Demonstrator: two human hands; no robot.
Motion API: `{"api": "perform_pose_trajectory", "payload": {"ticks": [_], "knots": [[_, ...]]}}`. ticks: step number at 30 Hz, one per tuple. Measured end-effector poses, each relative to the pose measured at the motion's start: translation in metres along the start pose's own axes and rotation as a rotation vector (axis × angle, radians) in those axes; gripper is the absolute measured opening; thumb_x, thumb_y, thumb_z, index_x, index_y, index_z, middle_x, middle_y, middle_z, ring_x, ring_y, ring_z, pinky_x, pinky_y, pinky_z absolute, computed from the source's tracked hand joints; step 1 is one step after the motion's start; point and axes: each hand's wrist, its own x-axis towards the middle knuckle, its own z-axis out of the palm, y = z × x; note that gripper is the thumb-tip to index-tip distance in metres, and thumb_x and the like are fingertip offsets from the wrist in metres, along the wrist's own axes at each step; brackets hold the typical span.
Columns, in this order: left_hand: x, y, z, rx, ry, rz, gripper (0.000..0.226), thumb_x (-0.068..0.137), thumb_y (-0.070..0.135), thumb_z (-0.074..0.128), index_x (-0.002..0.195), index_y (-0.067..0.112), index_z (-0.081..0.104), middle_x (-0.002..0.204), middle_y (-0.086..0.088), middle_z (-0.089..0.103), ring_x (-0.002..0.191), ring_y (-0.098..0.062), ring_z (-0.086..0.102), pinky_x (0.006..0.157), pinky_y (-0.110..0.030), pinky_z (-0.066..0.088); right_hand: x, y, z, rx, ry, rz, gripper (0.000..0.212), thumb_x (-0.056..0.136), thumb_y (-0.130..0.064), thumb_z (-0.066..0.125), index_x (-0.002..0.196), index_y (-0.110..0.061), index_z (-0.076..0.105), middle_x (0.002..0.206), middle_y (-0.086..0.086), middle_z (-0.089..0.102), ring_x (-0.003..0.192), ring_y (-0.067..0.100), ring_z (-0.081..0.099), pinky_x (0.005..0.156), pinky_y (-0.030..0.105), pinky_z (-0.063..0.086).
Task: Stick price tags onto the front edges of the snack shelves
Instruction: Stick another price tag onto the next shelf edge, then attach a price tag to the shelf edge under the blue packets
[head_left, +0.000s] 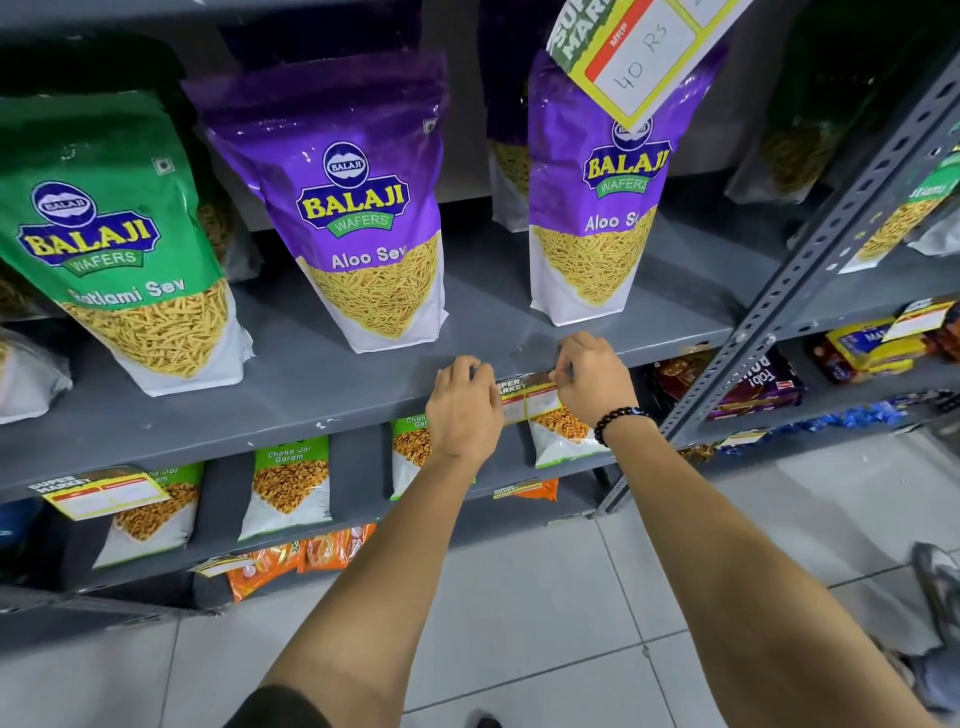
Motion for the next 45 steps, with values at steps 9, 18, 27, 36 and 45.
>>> {"api": "perform_pose_trajectory", "payload": {"ticks": [9,18,27,36,45], "knots": [[0.014,0.010,0.003,0.079,-0.069,-0.084,0.046,0.079,0.045,0.066,0.102,0.009,0.051,0.100,-0.013,0.060,0.093,-0.031,0.055,0.069,-0.041,0.052,-0.003,-0.007,0.005,0.118,0.034,0.078,0.042,0.076,-0.024,0.075,0.102,-0.002,0.050,0.104,0.017,0.059,0.099,0.033,0.050,0.083,0.042,0.044],[0.019,0.016,-0.002,0.080,-0.121,-0.107,0.048,0.079,0.042,0.068,0.107,0.009,0.048,0.109,-0.014,0.056,0.102,-0.031,0.053,0.079,-0.043,0.051,-0.003,-0.015,0.003,0.052,0.039,0.096,0.042,0.078,-0.026,0.072,0.106,-0.005,0.049,0.107,0.016,0.059,0.102,0.035,0.052,0.084,0.043,0.045],[0.001,0.016,-0.045,0.010,-0.106,0.099,0.070,0.089,0.045,0.054,0.140,0.006,0.026,0.148,-0.015,0.034,0.138,-0.033,0.028,0.114,-0.043,0.027,-0.039,-0.028,-0.034,-0.105,0.134,-0.009,0.061,0.092,-0.028,0.054,0.142,-0.005,0.025,0.154,0.016,0.022,0.144,0.032,0.014,0.120,0.047,0.017],[0.012,0.066,-0.154,0.029,0.210,0.376,0.063,0.091,0.036,0.054,0.140,0.005,0.029,0.154,-0.020,0.017,0.143,-0.038,0.011,0.117,-0.046,0.007,-0.044,-0.070,-0.151,-0.128,0.497,-0.105,0.051,0.090,-0.012,0.055,0.136,0.000,0.037,0.148,0.025,0.032,0.141,0.040,0.022,0.116,0.055,0.022],[0.066,0.102,-0.244,0.161,0.391,0.345,0.055,0.095,0.039,0.047,0.137,0.006,0.034,0.156,-0.022,0.005,0.143,-0.038,0.003,0.118,-0.047,0.006,-0.004,-0.117,-0.245,-0.226,0.633,-0.202,0.048,0.094,-0.011,0.048,0.139,-0.005,0.032,0.153,0.022,0.022,0.144,0.036,0.015,0.118,0.052,0.016]]}}
